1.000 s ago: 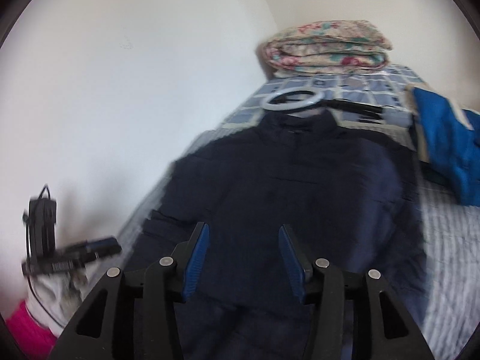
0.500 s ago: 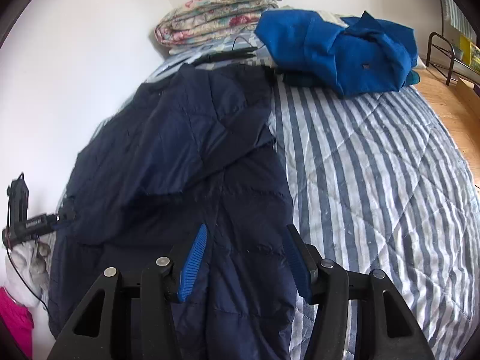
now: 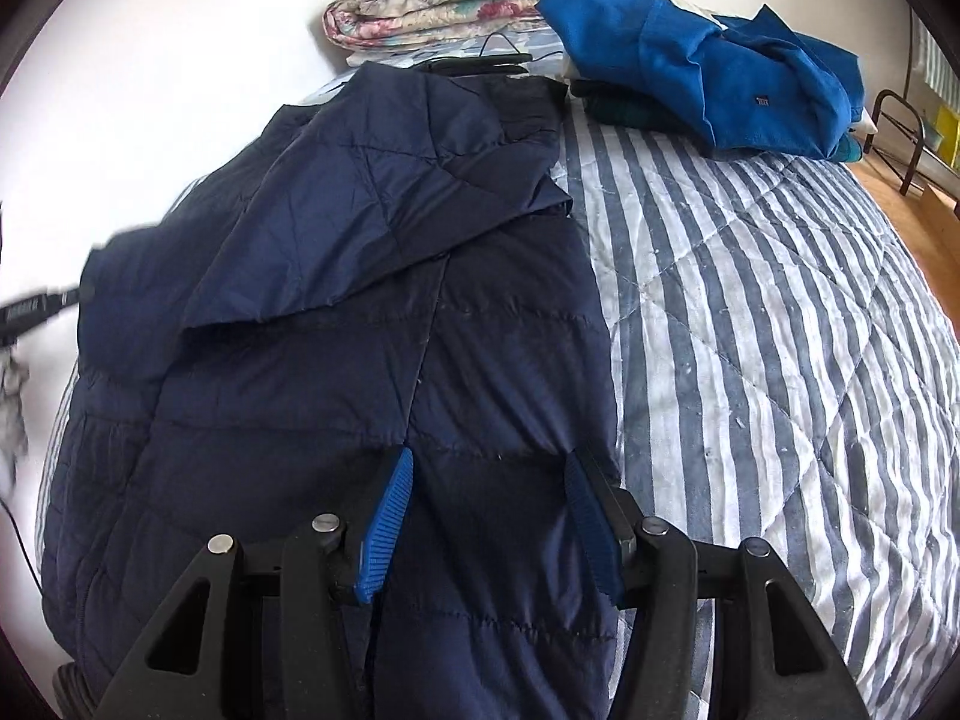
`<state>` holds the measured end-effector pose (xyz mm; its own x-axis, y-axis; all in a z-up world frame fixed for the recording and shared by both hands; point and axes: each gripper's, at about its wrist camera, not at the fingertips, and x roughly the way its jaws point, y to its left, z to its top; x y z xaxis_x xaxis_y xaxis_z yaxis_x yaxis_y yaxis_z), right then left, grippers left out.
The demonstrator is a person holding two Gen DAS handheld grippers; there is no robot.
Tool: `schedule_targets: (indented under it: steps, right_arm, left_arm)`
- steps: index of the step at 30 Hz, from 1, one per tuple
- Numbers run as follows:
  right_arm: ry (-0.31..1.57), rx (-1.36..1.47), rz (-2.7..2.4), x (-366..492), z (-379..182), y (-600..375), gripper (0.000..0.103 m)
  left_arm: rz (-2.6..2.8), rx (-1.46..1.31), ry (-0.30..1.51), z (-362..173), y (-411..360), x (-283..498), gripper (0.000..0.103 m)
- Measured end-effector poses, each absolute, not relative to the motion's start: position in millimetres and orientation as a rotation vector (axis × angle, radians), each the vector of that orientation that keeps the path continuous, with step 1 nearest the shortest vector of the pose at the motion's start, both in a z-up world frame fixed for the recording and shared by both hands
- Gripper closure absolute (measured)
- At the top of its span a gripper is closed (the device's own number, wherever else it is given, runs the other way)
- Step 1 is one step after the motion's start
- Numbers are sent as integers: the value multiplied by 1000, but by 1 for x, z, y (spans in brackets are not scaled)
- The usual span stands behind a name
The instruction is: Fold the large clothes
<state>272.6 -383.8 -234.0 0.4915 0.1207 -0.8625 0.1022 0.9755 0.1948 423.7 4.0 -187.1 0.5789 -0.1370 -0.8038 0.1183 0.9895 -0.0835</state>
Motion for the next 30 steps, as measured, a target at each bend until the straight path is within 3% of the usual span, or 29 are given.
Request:
schedule_targets:
  steps: [6,18,23,28,30]
  right_arm:
    - [1057,184,3,271,-237,-376,47]
    - [1064,164,-2,274,-241,-374,46]
    - [1068,170,-12,276,-242,-376,46]
    - [1075,196,-22,272,-236,-379,46]
    - [1067,210,-14,265,-231,-380,46]
  left_arm:
    - [-33,47,919,-190,27,479,100]
    - [50,150,1017,-261,18,526,99]
    - [28,48,1014,-240,32,518,62]
    - [-15,-17,964,-198,56,475,44]
    - [-33,-47,949,-183,66,454,43]
